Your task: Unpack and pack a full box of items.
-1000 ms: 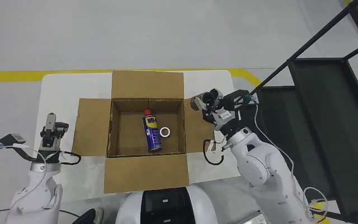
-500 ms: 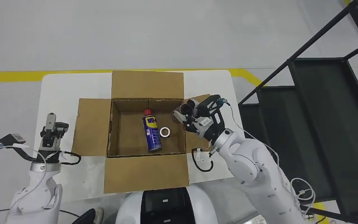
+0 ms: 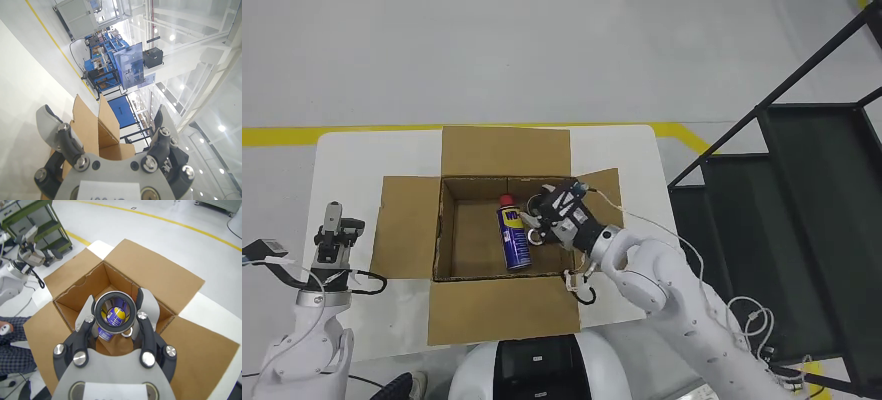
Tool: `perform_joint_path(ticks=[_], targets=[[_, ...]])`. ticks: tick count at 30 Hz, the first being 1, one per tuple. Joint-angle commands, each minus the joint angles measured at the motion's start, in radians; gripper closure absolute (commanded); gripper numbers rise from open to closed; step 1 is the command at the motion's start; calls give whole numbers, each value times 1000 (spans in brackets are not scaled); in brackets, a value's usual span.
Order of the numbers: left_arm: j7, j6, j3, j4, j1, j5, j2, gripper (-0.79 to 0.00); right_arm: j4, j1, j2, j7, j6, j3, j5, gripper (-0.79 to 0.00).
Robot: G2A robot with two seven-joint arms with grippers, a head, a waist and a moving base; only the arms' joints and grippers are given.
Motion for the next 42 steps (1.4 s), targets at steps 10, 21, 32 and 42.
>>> perform_joint_path(ticks=[10,21,32,42], targets=[[0,0,0,0,0,0,0,-785,340,300,-105,-38,57,-336,-101,0],[0,0,0,0,0,0,0,-785,552,409,-182,-82,4,-436,-7,0],[0,0,0,0,0,0,0,-785,674,475,-231,-91,-20,-454,28,0],[0,0,0,0,0,0,0,-785,779,506,-273,-114,-20,-473,51,-86]])
